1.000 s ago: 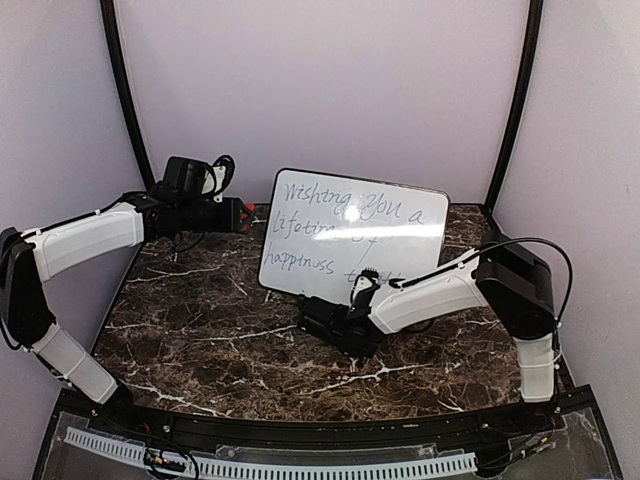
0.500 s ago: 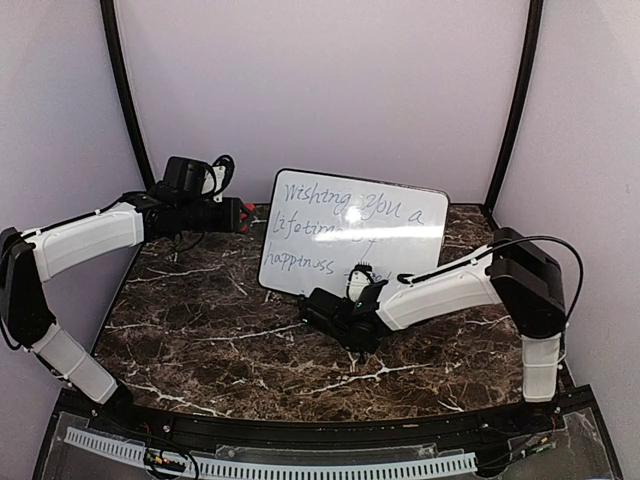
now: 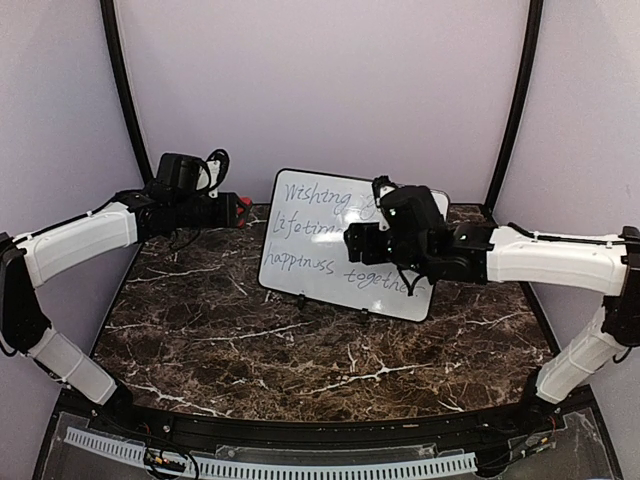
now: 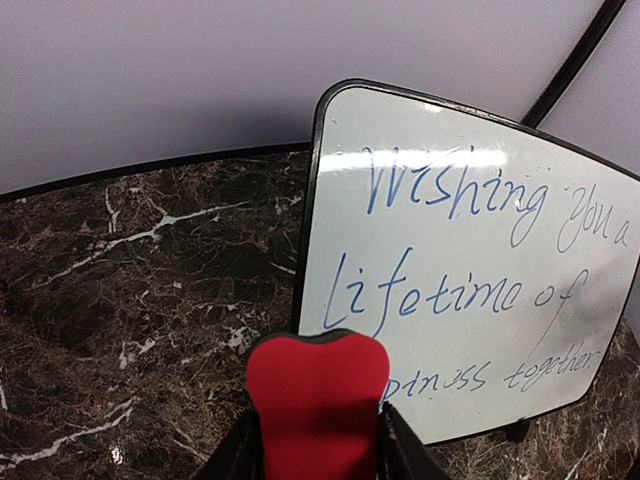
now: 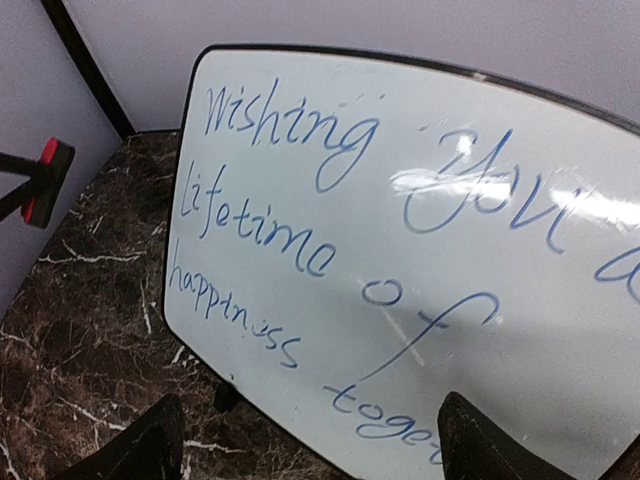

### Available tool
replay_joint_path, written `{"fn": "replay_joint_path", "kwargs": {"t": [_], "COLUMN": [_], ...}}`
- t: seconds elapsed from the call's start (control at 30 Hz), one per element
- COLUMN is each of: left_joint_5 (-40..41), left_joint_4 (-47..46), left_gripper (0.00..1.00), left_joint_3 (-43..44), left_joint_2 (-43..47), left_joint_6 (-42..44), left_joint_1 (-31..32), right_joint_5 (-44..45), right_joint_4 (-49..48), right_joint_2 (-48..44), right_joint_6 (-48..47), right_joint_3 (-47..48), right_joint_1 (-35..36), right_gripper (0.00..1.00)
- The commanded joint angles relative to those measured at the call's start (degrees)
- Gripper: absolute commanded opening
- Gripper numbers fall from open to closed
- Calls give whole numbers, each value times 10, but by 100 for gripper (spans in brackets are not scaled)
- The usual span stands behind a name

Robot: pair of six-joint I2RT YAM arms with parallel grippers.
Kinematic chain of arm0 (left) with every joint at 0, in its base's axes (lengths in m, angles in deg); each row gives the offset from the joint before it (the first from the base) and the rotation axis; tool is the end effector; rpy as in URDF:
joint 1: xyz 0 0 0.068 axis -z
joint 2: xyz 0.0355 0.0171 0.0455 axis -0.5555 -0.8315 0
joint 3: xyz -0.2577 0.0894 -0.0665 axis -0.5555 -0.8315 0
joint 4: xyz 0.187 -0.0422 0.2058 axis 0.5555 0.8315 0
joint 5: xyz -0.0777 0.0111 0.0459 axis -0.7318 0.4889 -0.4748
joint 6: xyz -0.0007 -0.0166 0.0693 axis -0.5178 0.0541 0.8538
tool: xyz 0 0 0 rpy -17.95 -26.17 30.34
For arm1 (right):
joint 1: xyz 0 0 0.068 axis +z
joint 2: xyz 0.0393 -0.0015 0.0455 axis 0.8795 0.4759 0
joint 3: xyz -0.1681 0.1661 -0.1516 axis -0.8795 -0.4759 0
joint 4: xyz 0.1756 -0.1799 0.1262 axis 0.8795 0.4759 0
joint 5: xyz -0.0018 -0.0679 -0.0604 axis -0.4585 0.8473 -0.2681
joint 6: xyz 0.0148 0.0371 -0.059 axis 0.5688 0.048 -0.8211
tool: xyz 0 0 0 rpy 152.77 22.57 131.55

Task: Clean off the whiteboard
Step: Move the whiteboard to the center of the board, then hold the whiteboard at the whiteboard stand.

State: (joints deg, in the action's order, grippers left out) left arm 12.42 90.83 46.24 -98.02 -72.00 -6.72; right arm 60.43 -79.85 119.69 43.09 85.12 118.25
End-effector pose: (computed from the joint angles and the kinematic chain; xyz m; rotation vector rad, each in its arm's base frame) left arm 0.3416 -0.1761 0.3164 0.2191 2.0183 -0.5045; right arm 0.2327 0.3023 0.2907 -0.1887 2.0286 0.4219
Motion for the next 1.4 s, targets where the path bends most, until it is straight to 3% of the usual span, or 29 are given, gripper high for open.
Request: {"fn": "replay_joint_path", "kwargs": {"t": [0.0, 0.1, 0.27, 0.6, 0.8, 1.1, 1.37], "left_joint_5": [-7, -12, -24, -29, -27, -30, -31], "left_joint_4": [-7, -8, -8, -9, -9, -8, -8], "left_gripper": [38, 38, 38, 38, 38, 38, 38], "left_joint_3": [-8, -9, -8, -10, -9, -9, -9], "left_joint_2": [20, 19, 16, 22, 22, 18, 17], "left_joint_6": [-2, -4, -7, -6, -4, -4, -3], "left_joint_1": [2, 2, 2, 2, 2, 2, 2], "right_joint_5": [-142, -224, -253, -436, -579, -690, -814], "right_joint_4": [-3, 12, 71, 20, -68, -192, -281], "right_joint_2": [-54, -78, -75, -67, -46, 20, 73], "right_joint_6": [-155, -202, -268, -232, -223, -190, -127], "right_joint_3": [32, 51, 93, 50, -6, -32, -26], "right_joint_1": [-101, -165, -250, -469, -497, -503, -527], "right_gripper": [86, 89, 95, 95, 95, 89, 70]}}
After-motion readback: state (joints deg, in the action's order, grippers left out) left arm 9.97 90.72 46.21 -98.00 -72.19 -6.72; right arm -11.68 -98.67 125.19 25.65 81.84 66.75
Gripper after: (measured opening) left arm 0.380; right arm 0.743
